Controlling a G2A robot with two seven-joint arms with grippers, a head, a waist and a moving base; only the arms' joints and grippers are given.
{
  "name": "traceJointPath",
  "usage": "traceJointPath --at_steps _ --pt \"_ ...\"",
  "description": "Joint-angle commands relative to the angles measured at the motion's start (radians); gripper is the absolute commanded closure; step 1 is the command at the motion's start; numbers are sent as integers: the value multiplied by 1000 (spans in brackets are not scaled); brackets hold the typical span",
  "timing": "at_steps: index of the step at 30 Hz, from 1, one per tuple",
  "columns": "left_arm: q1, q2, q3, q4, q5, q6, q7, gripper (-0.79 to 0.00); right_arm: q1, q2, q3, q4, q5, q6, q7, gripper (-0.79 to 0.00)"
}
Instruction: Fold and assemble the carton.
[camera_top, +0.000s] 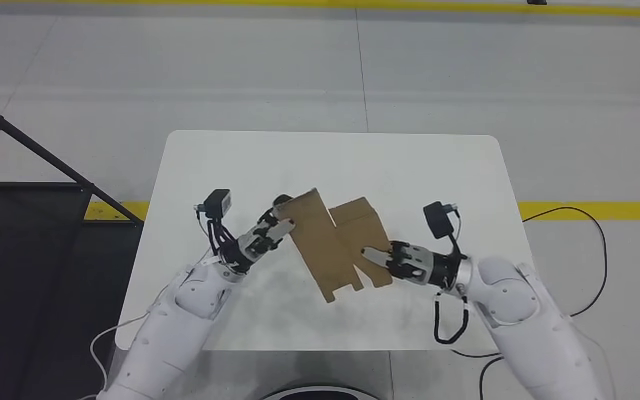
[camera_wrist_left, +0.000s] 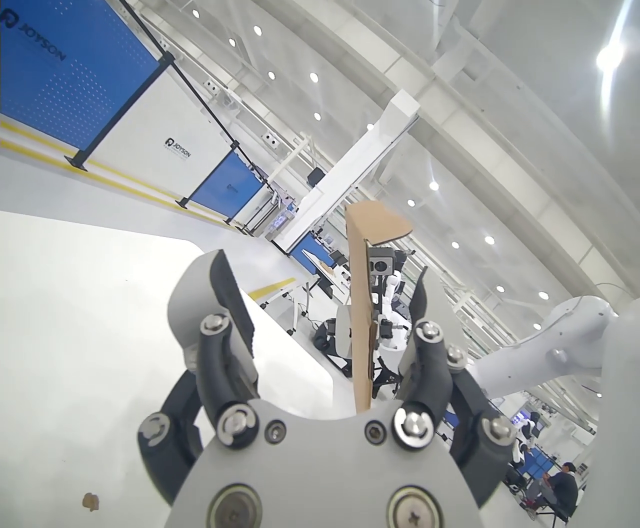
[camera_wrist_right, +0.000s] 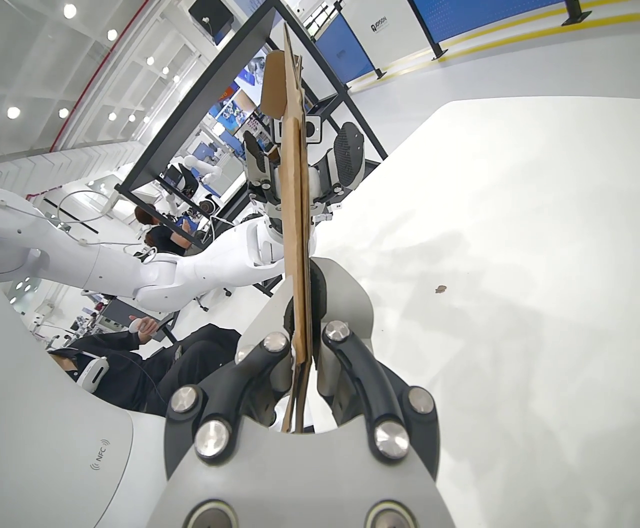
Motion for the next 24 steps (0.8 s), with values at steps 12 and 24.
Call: traceJointPath --at_steps 12,24 --pt "-1 6 8 -14 -48 -1 -67 -631 6 7 2 1 -9 11 45 0" --pt "1 10 16 -14 -71 -1 -100 -413 18 9 -8 4 -7 14 52 0"
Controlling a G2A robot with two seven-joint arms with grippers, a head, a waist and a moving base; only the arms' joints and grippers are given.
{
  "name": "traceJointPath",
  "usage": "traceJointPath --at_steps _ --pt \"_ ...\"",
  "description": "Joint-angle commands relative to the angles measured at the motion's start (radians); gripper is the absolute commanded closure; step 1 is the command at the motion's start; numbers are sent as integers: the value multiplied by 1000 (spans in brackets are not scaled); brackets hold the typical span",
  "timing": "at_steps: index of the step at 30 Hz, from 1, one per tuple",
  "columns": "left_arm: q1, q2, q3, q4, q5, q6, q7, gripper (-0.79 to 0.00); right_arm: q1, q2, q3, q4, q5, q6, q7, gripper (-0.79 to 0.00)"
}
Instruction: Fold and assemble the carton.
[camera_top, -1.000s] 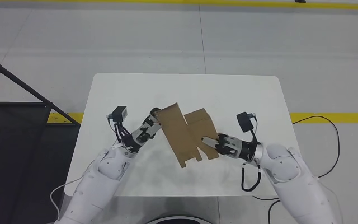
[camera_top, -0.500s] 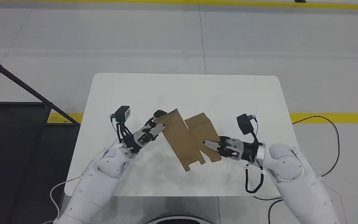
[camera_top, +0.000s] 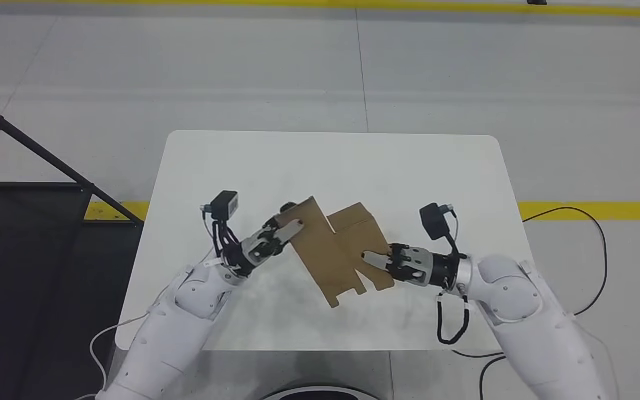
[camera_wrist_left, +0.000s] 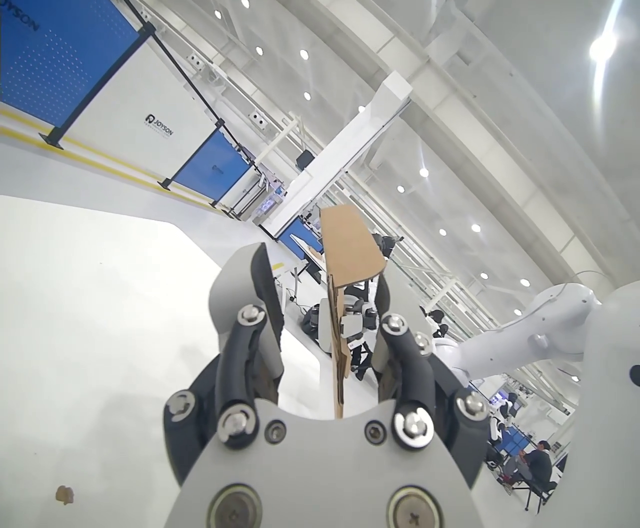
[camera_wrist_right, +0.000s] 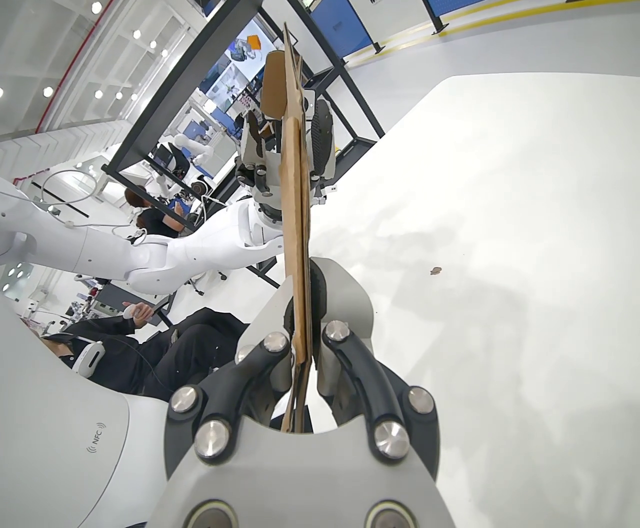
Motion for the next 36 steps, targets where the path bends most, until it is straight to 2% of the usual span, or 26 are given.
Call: traceJointPath --at_steps 1,4,12,14,15,16,33,34,35,36 --pt "0 1 1 -1 -4 0 -7 -391 1 0 -1 -1 0 0 0 0" --pt "1 2 1 -2 -9 0 -12 -372 2 1 -2 -1 0 1 2 0" --pt "1 3 1 -3 1 0 -16 -234 2 3 -3 -1 1 5 3 0" --pt "2 3 2 -4 4 0 -15 -163 2 4 -4 -1 1 5 2 0" --pt "2 3 1 -4 6 0 -13 -58 2 4 -4 -1 1 5 2 0" --pt "2 3 0 -4 8 0 -12 0 2 4 -4 -1 1 4 2 0" --pt "10 4 0 -12 26 0 13 0 -2 8 -6 1 -2 6 -7 0" --pt "10 3 0 -12 27 0 16 0 -2 8 -6 1 -2 7 -6 -31" --pt "10 3 0 -11 28 0 17 0 -2 8 -6 0 -3 8 -6 -102" --pt "10 3 0 -11 29 0 18 0 -2 8 -6 1 -2 10 -7 -219"
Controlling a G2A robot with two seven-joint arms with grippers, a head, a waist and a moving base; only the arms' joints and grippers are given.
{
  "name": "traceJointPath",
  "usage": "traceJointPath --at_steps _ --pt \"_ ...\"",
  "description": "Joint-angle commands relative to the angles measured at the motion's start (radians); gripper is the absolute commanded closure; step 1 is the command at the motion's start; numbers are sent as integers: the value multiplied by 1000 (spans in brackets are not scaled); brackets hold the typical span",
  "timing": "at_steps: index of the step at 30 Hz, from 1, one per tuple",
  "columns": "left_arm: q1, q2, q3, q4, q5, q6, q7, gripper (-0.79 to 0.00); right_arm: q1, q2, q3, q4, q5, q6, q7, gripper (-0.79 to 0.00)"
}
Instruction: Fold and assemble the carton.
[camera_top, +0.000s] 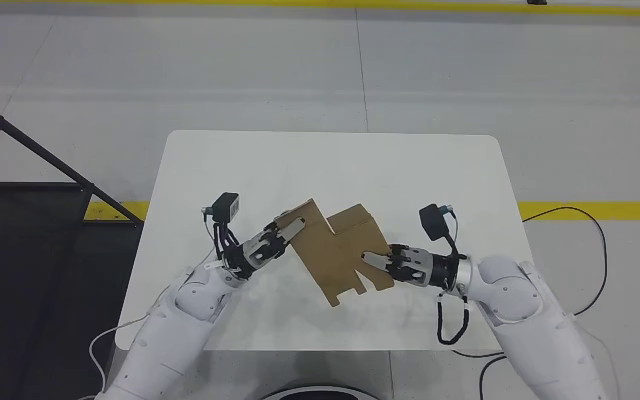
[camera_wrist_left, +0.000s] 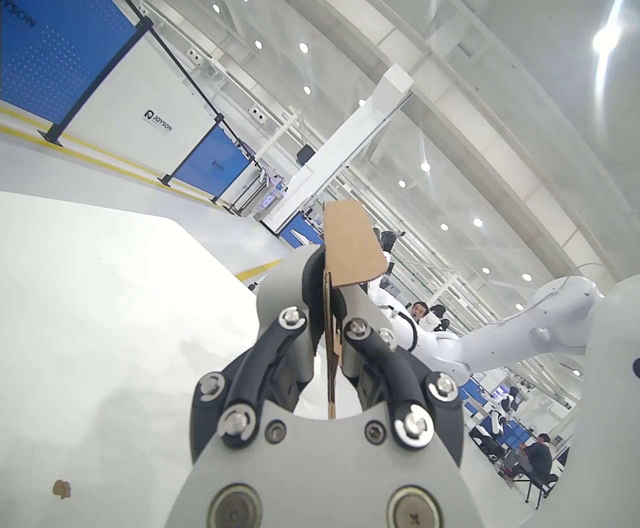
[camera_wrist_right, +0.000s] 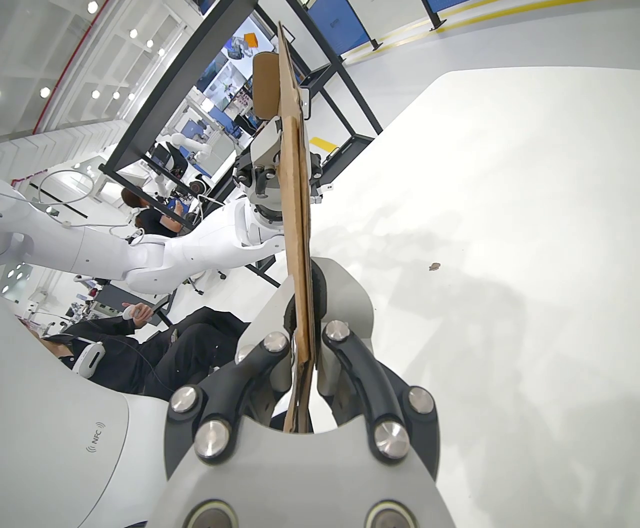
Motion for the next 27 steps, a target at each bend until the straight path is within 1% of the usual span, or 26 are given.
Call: traceJointPath --at_steps 1,3,4,5,6,15,19,27 --pt "0 0 0 1 2 0 4 0 0 0 -1 0 0 4 -1 -292" --pt "0 0 -1 3 3 0 7 0 2 0 -1 -1 1 6 -1 -388" --pt "0 0 -1 3 4 0 8 0 3 1 -2 -2 1 7 -1 -560" --pt "0 0 -1 2 6 0 9 0 4 1 -1 -2 1 8 -3 -711" --pt "0 0 -2 3 6 0 11 0 4 1 0 -3 1 9 -4 -785" --pt "2 1 -5 6 15 0 19 0 -7 6 26 -19 -3 7 -20 -785" --pt "1 2 -7 8 23 0 24 0 -23 11 49 -39 -4 -17 -34 -785" --pt "3 1 -16 19 36 0 44 0 -45 22 93 -94 -40 -4 -18 -785"
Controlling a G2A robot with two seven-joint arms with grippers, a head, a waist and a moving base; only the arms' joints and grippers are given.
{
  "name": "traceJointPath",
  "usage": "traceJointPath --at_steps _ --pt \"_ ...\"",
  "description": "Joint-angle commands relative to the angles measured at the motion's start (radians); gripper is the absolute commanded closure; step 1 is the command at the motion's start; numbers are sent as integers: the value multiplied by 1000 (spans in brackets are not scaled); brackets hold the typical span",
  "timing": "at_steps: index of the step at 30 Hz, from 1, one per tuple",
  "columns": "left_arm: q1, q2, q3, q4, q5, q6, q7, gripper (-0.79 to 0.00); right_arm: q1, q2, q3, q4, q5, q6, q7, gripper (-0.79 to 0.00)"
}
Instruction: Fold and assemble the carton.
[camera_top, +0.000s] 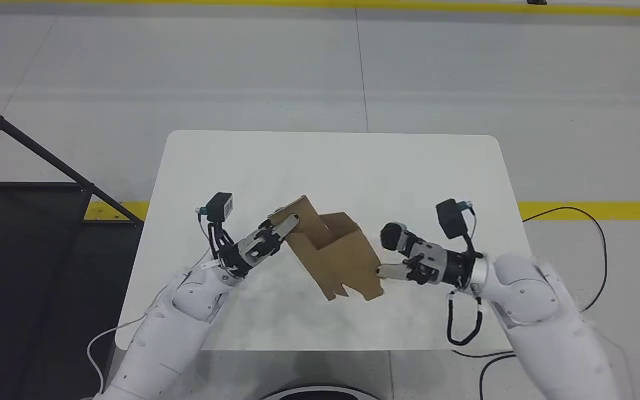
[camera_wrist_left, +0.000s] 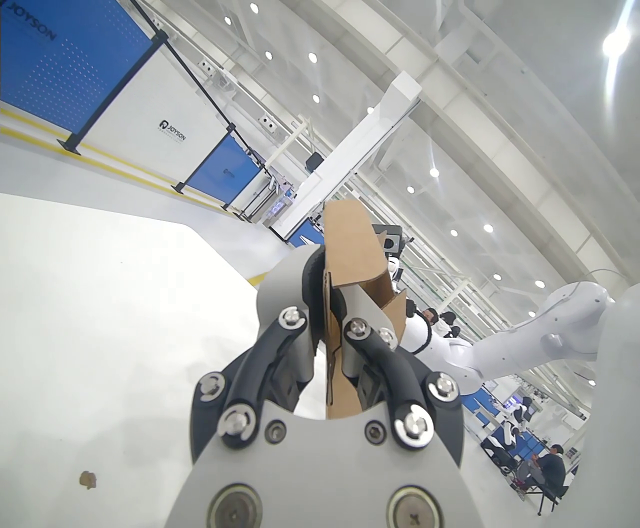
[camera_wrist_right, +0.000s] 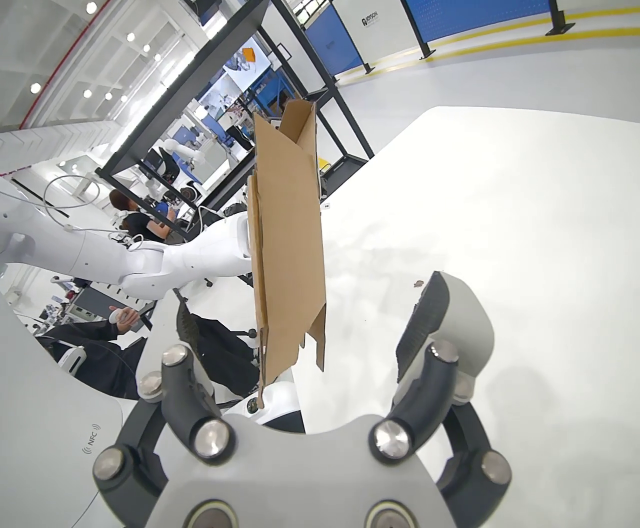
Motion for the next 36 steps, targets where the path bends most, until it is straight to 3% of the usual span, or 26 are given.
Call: traceJointPath --at_steps 1,10,18,36 --pt "0 0 0 0 0 0 -1 0 -6 3 10 -20 -11 3 7 -785" --pt "0 0 0 0 0 0 -1 0 1 9 3 -86 -57 65 58 -785" --pt "19 0 -6 -36 14 36 10 0 17 9 -18 -106 -67 70 71 -785" --pt "3 -11 1 -26 46 57 54 0 66 8 -90 -158 -72 60 124 -785"
